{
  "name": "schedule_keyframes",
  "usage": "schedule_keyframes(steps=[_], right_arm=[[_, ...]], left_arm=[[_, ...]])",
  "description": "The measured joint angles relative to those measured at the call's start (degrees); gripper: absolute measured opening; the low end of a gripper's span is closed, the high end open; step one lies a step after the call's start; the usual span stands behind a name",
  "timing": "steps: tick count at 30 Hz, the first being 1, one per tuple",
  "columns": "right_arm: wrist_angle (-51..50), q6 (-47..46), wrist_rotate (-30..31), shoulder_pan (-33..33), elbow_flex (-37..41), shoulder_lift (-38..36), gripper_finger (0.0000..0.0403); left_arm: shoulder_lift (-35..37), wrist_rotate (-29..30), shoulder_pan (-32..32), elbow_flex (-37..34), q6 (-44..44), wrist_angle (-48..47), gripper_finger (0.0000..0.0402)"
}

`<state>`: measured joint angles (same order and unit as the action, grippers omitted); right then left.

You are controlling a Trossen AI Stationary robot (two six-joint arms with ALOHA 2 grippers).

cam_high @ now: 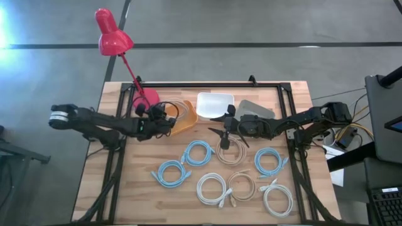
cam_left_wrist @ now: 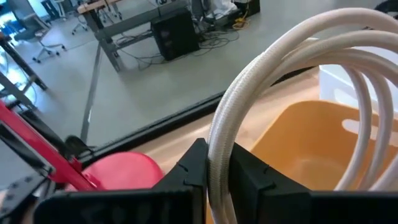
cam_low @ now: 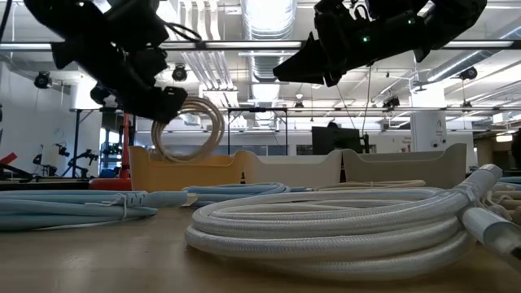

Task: Pick & Place USB Port
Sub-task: Put the bottom left brown usb cable into the yellow bin

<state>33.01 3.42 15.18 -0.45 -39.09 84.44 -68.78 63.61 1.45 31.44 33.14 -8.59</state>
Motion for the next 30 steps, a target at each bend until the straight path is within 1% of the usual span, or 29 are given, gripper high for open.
schedule_keyframes(steps=[5, 9, 21, 30], right_arm=[[0.0, 0.0, 0.0, 0.0, 0.0, 0.0, 0.0185], [0.0, 0.2, 0.0, 0.0, 0.0, 0.0, 0.0185], [0.0, 0.2, 0.0, 0.0, 0.0, 0.0, 0.0185], [0.0, 0.2, 0.0, 0.0, 0.0, 0.0, 0.0185]], left_arm=[[-0.1, -2.2, 0.0, -3.2, 1.4, 4.4, 0.0043], [-0.1, -2.3, 0.1, -4.5, 4.0, 4.4, 0.0045], [-0.1, -2.7, 2.0, -6.7, 6.0, 4.3, 0.0046], [-0.1, -5.9, 4.5, -7.3, 8.1, 4.4, 0.005]])
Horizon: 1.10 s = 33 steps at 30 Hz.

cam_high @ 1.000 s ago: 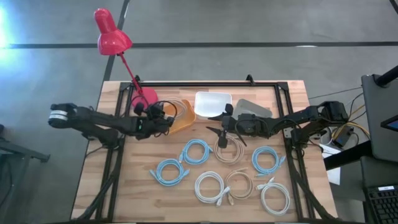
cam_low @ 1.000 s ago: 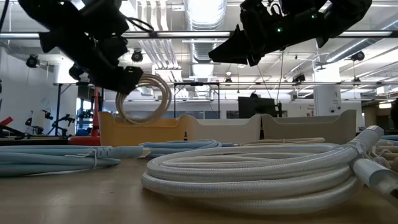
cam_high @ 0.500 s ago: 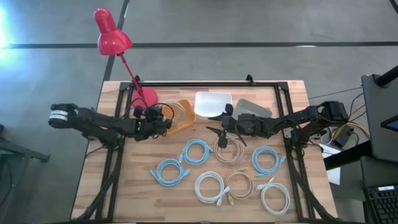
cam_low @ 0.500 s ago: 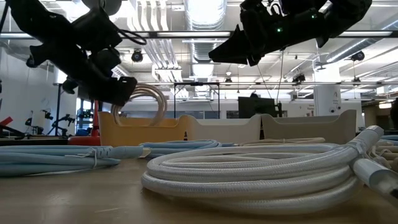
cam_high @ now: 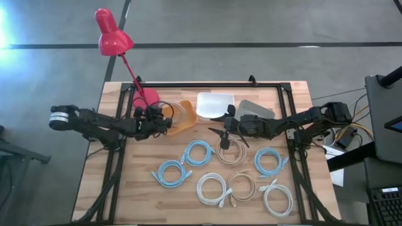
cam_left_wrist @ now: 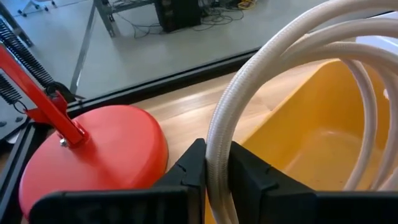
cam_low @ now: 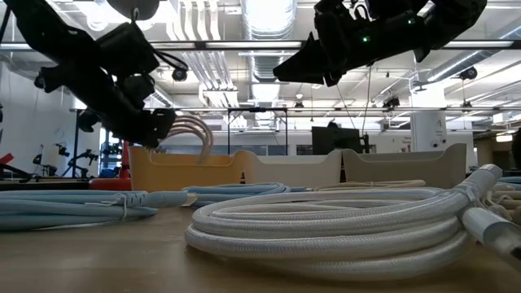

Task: Pick & Place USB Port
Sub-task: Put the bottom left brown usb cable into the yellow bin, then put the top brown usb cable into the yellow bin

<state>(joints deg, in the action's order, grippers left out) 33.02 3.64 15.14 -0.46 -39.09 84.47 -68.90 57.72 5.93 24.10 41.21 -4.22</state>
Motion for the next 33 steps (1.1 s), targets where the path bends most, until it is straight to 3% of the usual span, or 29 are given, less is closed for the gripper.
schedule_keyframes(steps=[17, 33], right_arm=[[0.0, 0.0, 0.0, 0.0, 0.0, 0.0, 0.0185], [-0.2, -0.2, -0.1, 0.0, 0.0, 0.0, 0.0185]], left_arm=[[0.1, -3.0, 3.0, 0.0, -1.5, -0.1, 0.0104], [0.9, -4.5, 2.9, 7.3, -20.6, -1.1, 0.0149]])
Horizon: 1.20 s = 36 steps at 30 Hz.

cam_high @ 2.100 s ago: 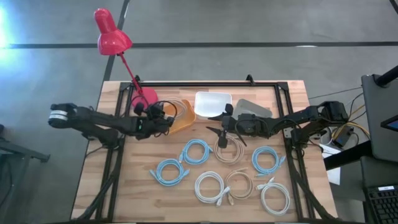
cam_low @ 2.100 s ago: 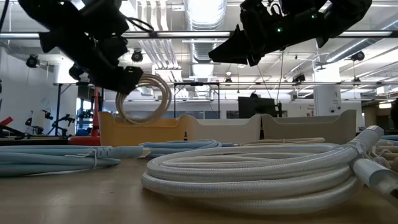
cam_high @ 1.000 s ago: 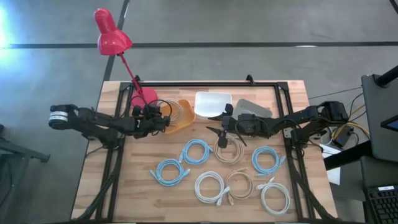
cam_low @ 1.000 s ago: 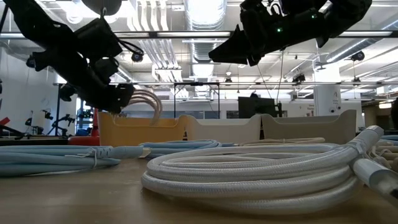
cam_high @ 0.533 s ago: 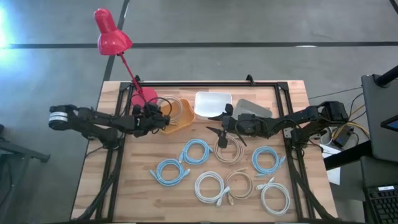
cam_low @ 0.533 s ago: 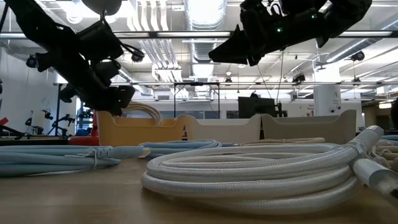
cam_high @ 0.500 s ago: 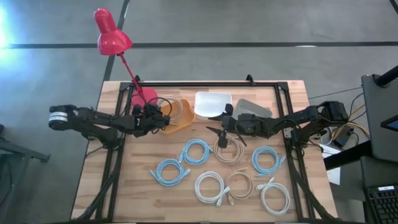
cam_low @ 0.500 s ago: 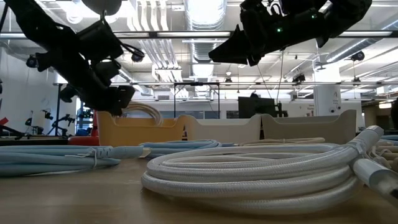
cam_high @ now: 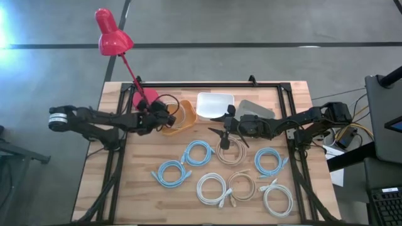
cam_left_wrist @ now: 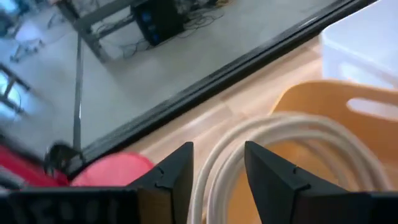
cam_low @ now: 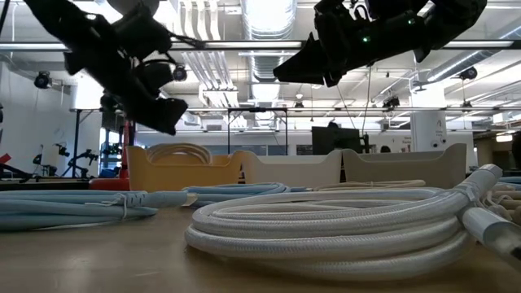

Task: Pick & Place USB Port
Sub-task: Put the top brown usb cable into the yellow bin

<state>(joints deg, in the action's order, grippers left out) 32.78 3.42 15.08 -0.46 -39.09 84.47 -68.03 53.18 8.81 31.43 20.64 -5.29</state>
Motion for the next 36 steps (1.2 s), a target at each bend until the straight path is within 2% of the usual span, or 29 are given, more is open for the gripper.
schedule_keyframes(steps=[5, 12, 15, 23, 36], right_arm=[[-0.5, -2.0, -0.6, 0.0, 0.0, 0.0, 0.0185], [-6.7, -9.0, -0.6, 0.0, 0.0, 0.0, 0.0184], [-9.6, -13.4, -1.4, 0.0, 0.0, 0.0, 0.0182], [-15.8, -23.6, -6.4, -1.6, 0.0, 0.0, 0.0172], [-26.7, -34.8, -6.8, -9.1, 0.0, 0.0, 0.0171]], left_arm=[[0.0, -6.6, 0.0, 4.0, -9.4, 0.1, 0.0156], [0.0, -27.9, 0.0, 7.3, -20.9, 0.2, 0.0154], [0.0, -34.2, -0.1, 7.8, -23.1, 0.3, 0.0154], [0.0, -35.6, -0.1, 7.7, -25.2, 0.6, 0.0154], [0.0, -35.5, -0.1, 7.7, -25.2, 0.5, 0.0154]])
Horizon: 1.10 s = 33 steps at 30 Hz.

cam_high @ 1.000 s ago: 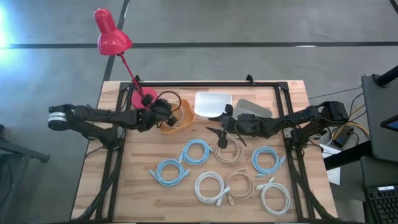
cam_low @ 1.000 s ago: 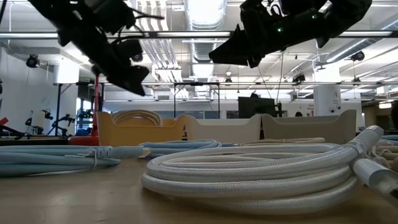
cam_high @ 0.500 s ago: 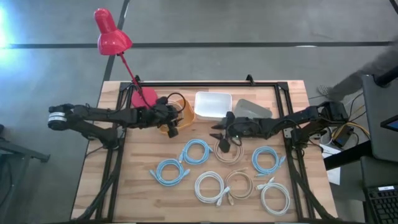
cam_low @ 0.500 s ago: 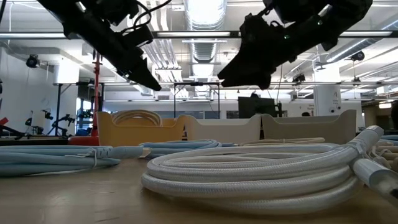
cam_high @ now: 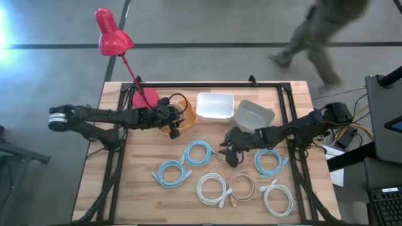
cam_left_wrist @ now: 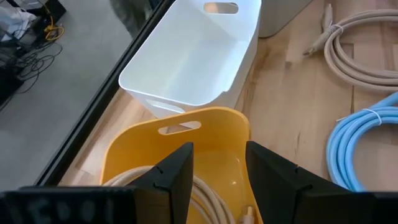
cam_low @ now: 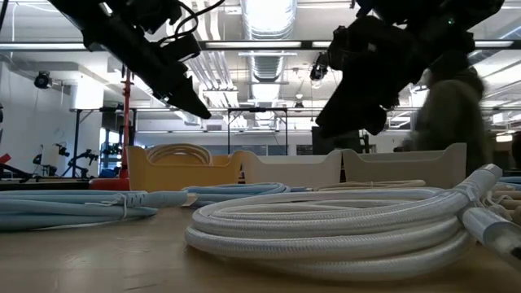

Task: Pick & Place USB Port
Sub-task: Put the top brown usb cable into the yellow bin

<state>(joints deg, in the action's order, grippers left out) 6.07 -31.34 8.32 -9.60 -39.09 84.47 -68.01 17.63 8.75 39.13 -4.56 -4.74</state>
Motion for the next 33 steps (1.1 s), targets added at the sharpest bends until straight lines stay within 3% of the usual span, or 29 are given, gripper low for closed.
schedule_keyframes(steps=[9, 14, 25, 33], right_arm=[[-8.8, -9.3, -1.1, -3.6, 0.0, 0.0, 0.0171], [-7.8, -9.0, -4.2, -5.1, 0.0, 2.3, 0.0171], [-7.4, -4.3, -6.1, -5.2, -1.5, 10.8, 0.0171], [-7.4, -3.4, -6.7, -5.1, -2.1, 12.8, 0.0168]], left_arm=[[0.0, 0.0, 0.0, 0.0, 0.3, 0.0, 0.0154], [0.0, 0.0, 0.0, 0.0, 0.8, 0.0, 0.0154], [0.0, 0.0, 0.0, 0.0, 3.5, -0.2, 0.0154], [0.0, 0.0, 0.0, 0.0, 3.9, 0.1, 0.0153]])
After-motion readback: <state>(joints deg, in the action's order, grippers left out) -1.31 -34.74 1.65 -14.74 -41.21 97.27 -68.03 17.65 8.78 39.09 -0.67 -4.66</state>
